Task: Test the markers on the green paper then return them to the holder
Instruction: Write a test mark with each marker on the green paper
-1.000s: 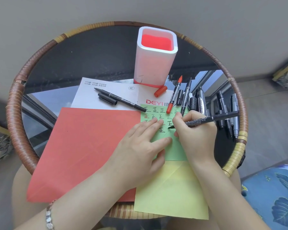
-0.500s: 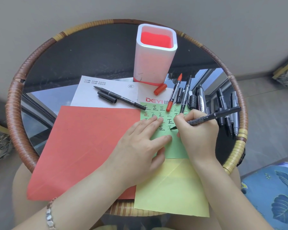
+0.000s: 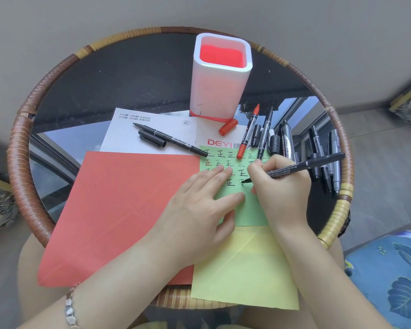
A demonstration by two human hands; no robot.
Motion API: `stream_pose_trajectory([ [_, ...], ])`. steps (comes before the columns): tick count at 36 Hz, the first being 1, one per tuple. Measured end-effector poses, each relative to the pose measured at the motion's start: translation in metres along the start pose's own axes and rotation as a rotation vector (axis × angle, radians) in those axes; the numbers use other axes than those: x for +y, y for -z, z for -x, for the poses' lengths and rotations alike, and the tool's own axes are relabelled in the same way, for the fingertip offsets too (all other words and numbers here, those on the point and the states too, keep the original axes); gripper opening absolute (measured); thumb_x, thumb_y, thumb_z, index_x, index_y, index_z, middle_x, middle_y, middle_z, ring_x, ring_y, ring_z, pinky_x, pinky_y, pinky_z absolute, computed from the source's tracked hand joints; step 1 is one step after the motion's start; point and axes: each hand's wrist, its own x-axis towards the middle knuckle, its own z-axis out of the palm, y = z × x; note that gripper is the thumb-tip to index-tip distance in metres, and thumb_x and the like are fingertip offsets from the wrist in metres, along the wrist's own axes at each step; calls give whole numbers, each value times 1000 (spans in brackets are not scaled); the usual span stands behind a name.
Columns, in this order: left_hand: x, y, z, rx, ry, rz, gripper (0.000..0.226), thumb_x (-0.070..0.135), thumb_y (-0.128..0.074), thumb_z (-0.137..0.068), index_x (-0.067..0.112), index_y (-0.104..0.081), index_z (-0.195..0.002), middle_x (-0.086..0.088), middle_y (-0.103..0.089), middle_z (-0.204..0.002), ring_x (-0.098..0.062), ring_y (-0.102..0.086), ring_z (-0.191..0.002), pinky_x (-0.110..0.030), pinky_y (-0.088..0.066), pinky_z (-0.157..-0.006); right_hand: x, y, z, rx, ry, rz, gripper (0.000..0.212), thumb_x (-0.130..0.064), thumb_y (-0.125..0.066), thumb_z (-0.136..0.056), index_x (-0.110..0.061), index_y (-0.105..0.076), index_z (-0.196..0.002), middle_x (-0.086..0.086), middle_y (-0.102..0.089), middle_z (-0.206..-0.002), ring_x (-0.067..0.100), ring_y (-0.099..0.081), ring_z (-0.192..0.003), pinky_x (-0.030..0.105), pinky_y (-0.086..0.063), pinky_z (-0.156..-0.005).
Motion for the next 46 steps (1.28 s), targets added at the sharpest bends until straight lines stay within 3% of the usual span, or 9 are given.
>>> stream_pose_trajectory([
  [17,-1,-1,1,11,-4,-16,34,27,-42,-80,22,-67,-102,-14,-56,-129,-28,-49,-124,-40,-37,-102,-1,-1,1,-10,8,44,27,-23,-55,-65,-4,-49,-46,13,-56,-48,30,-50,-50,30,-42,-58],
  [22,-1,-2,1,20,-8,-19,35,27,-42,-79,22,-67,-103,-14,-57,-128,-28,-49,-123,-40,-36,-102,1,2,1,31,-46,53,24,-20,-53,-63,-4,-46,-46,17,-51,-44,25,-40,-49,28,-35,-51],
  [27,-1,-2,1,23,-6,-15,34,27,-42,-80,23,-67,-102,-14,-56,-129,-28,-49,-123,-36,-36,-103,-3,3,1,58,-83,-34,27,-17,-56,-67,0,-46,-48,23,-51,-46,23,-40,-46,27,-39,-56],
  [29,-1,-2,1,24,-7,-13,34,27,-42,-80,22,-67,-102,-14,-56,-128,-28,-49,-123,-38,-38,-102,-3,5,0,99,-84,-100,32,-15,-60,-74,-5,-47,-47,14,-50,-42,13,-41,-43,26,-39,-57],
  [33,-1,-1,1,17,-13,-22,34,28,-42,-81,24,-66,-107,-15,-55,-130,-28,-49,-123,-36,-32,-102,-2,9,-1,124,-83,-179,32,-23,-67,-81,-23,-47,-56,-2,-52,-53,17,-49,-51,27,-39,-57],
  [39,0,2,0,-10,-21,-54,41,28,-41,-80,31,-64,-114,-17,-55,-129,-31,-51,-120,-35,-27,-101,-2,29,5,-111,-87,-207,16,-37,-68,-78,-28,-58,-70,-6,-64,-70,6,-57,-62,21,-45,-63],
  [42,0,1,0,-21,-18,-75,40,28,-42,-80,31,-65,-112,-17,-56,-128,-32,-52,-119,-36,-27,-101,2,49,8,-243,-77,-138,30,-59,-52,-75,-36,-62,-90,-12,-70,-89,-2,-62,-80,17,-47,-71],
  [44,1,1,-1,-23,-22,-94,40,27,-41,-80,30,-65,-112,-17,-56,-127,-32,-52,-118,-36,-27,-101,3,64,8,-249,-53,-130,34,-58,-42,-75,-39,-62,-93,-17,-69,-86,-5,-60,-79,17,-45,-69],
  [46,1,1,-1,-17,-23,-105,40,27,-41,-80,29,-66,-111,-17,-57,-126,-33,-54,-116,-37,-28,-100,2,80,9,-199,12,-108,25,-53,-42,-76,-40,-60,-87,-19,-67,-81,-2,-59,-73,14,-45,-67],
])
